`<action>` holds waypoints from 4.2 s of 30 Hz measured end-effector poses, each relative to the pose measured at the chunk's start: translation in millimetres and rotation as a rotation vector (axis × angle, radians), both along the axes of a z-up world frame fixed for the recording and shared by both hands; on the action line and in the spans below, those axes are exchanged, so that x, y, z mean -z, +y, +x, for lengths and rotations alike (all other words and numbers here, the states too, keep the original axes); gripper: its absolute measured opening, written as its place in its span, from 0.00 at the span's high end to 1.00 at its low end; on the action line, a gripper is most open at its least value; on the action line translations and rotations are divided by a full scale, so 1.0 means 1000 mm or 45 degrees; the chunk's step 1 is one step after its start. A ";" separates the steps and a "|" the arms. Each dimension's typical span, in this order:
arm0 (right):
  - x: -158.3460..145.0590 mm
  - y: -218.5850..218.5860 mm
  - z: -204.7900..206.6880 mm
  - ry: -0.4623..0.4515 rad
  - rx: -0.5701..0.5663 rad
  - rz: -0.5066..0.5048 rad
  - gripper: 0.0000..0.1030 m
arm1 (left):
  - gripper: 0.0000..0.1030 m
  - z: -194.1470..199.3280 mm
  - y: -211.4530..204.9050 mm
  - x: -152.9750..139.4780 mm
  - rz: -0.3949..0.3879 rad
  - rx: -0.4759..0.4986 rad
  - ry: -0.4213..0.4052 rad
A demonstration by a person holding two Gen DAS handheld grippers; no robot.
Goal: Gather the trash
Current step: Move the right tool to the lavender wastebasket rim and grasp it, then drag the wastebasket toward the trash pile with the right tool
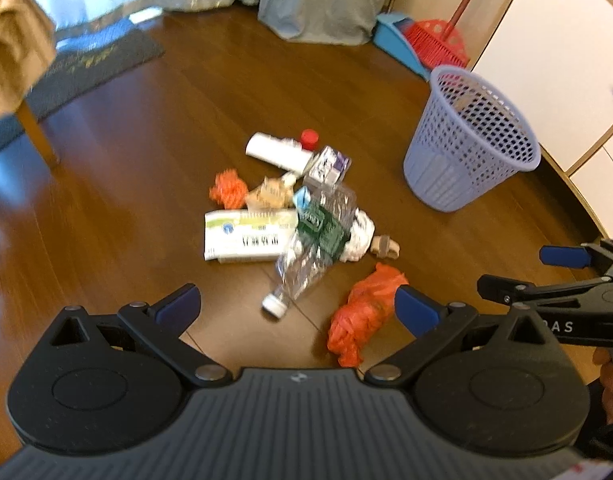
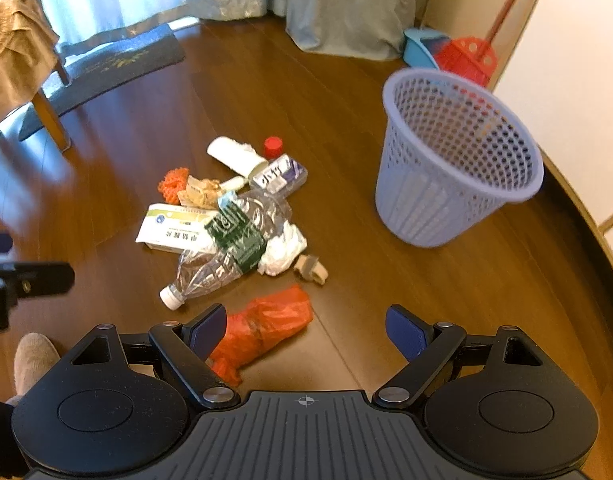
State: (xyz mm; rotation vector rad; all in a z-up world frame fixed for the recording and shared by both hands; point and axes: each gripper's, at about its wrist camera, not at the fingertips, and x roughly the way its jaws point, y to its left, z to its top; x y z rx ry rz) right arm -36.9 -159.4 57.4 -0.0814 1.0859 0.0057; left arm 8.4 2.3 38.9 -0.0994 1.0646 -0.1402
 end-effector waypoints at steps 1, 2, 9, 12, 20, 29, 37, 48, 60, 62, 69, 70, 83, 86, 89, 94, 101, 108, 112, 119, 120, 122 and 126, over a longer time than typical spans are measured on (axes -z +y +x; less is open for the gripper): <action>-0.004 -0.001 0.000 -0.012 -0.020 -0.006 0.18 | 0.02 0.001 0.000 -0.003 0.006 0.013 -0.013; -0.008 -0.002 0.001 -0.027 -0.040 -0.013 0.18 | 0.02 0.003 -0.001 -0.007 0.018 0.039 -0.024; -0.032 -0.016 0.012 -0.143 -0.162 -0.060 0.18 | 0.02 0.025 -0.004 -0.020 0.088 0.219 -0.058; -0.039 -0.020 0.022 -0.171 -0.251 -0.079 0.18 | 0.02 0.037 -0.004 -0.022 0.066 0.272 -0.081; -0.040 -0.042 0.053 -0.168 -0.502 -0.130 0.18 | 0.02 0.069 -0.015 -0.023 0.044 0.430 -0.177; -0.075 -0.097 0.104 -0.136 -0.623 0.067 0.18 | 0.02 0.097 -0.027 -0.014 0.054 0.550 -0.230; -0.151 -0.114 0.133 -0.171 -0.772 -0.062 0.18 | 0.02 0.120 -0.027 -0.014 0.011 0.510 -0.219; -0.124 -0.133 0.119 -0.190 -0.800 -0.186 0.18 | 0.02 0.120 -0.041 -0.006 0.038 0.596 -0.262; 0.049 -0.166 0.107 -0.196 -0.810 -0.198 0.43 | 0.02 0.111 -0.044 0.058 0.078 0.775 -0.206; 0.062 -0.172 0.111 -0.236 -0.805 -0.182 0.45 | 0.02 0.115 -0.044 0.065 0.071 0.768 -0.205; 0.088 -0.178 0.124 -0.306 -0.794 -0.140 0.65 | 0.02 0.132 -0.044 0.086 0.048 0.718 -0.177; 0.090 -0.179 0.126 -0.312 -0.798 -0.120 0.66 | 0.02 0.134 -0.045 0.088 0.043 0.716 -0.170; 0.109 -0.177 0.136 -0.324 -0.826 -0.037 0.87 | 0.02 0.134 -0.054 0.102 0.022 0.731 -0.126; 0.110 -0.176 0.139 -0.329 -0.822 -0.024 0.88 | 0.02 0.133 -0.054 0.103 0.021 0.731 -0.118; 0.110 -0.174 0.141 -0.336 -0.827 -0.024 0.88 | 0.02 0.132 -0.055 0.105 0.019 0.735 -0.107; 0.113 -0.176 0.146 -0.327 -0.818 0.012 0.88 | 0.02 0.131 -0.054 0.106 0.008 0.734 -0.099; 0.112 -0.171 0.147 -0.338 -0.791 -0.019 0.97 | 0.02 0.132 -0.052 0.108 0.014 0.723 -0.091; 0.117 -0.142 0.126 -0.292 -0.902 -0.371 0.97 | 0.02 0.132 -0.049 0.110 0.023 0.720 -0.091; 0.122 -0.140 0.110 -0.173 -0.916 -0.543 0.94 | 0.02 0.131 -0.048 0.111 0.023 0.712 -0.095; 0.157 -0.134 0.082 0.123 -1.027 -0.944 0.92 | 0.02 0.129 -0.049 0.117 0.019 0.714 -0.070; 0.165 -0.133 0.079 0.147 -1.027 -0.965 0.92 | 0.02 0.128 -0.050 0.117 0.019 0.717 -0.073; 0.177 -0.131 0.077 0.141 -1.003 -0.974 0.96 | 0.02 0.126 -0.049 0.116 0.017 0.723 -0.087; 0.190 -0.129 0.080 0.072 -0.889 -0.901 0.99 | 0.02 0.123 -0.047 0.118 0.034 0.724 -0.114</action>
